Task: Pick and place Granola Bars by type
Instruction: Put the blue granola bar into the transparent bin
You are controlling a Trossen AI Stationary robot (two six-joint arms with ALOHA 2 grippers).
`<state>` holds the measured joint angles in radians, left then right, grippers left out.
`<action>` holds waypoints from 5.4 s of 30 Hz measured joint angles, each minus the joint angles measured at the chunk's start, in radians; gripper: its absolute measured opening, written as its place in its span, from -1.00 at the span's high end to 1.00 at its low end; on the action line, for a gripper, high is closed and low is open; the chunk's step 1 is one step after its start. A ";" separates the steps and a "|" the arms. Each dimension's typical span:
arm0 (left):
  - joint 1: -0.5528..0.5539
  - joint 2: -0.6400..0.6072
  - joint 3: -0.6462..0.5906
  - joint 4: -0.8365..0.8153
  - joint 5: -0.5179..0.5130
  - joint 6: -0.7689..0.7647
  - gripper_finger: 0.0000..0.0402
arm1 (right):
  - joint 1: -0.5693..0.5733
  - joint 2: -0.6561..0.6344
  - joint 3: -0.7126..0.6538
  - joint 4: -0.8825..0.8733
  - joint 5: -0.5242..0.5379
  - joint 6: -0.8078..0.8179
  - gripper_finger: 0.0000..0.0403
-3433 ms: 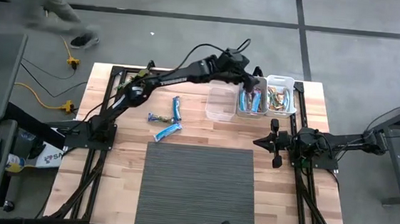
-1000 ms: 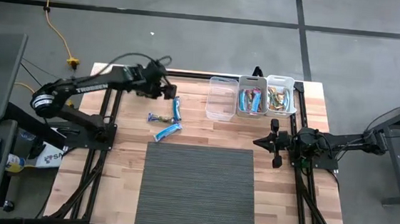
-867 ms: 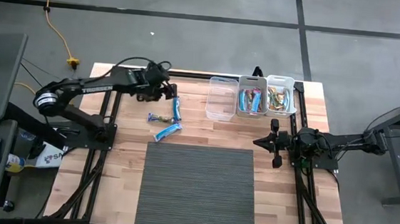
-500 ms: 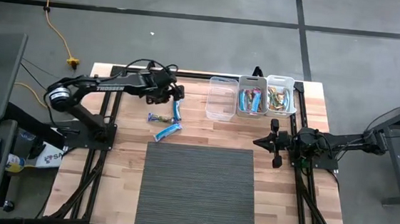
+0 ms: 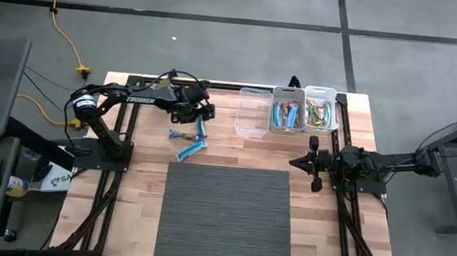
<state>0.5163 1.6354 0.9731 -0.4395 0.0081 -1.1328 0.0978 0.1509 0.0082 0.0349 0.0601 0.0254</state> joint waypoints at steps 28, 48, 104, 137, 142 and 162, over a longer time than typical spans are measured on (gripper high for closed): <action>0.000 0.181 0.134 -0.147 0.013 0.047 -0.34 | 0.000 0.000 0.000 0.000 0.000 0.000 1.00; -0.006 0.197 0.133 -0.154 0.024 0.055 0.02 | 0.000 0.000 0.000 0.000 0.000 0.000 1.00; -0.014 0.107 0.198 -0.012 0.185 0.395 0.67 | 0.000 0.000 0.000 0.000 0.000 0.000 1.00; 0.001 0.068 0.455 0.687 0.551 0.266 0.67 | 0.000 0.000 0.000 0.000 0.000 0.000 1.00; 0.001 0.068 0.455 0.570 0.367 0.173 0.67 | 0.000 0.000 0.000 0.000 0.000 0.000 1.00; -0.002 0.341 0.628 0.236 0.301 0.228 0.67 | 0.000 0.000 0.000 0.000 0.000 0.000 1.00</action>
<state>0.5142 1.9760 1.6014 -0.2036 0.3092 -0.9045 0.0975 0.1513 0.0082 0.0349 0.0597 0.0254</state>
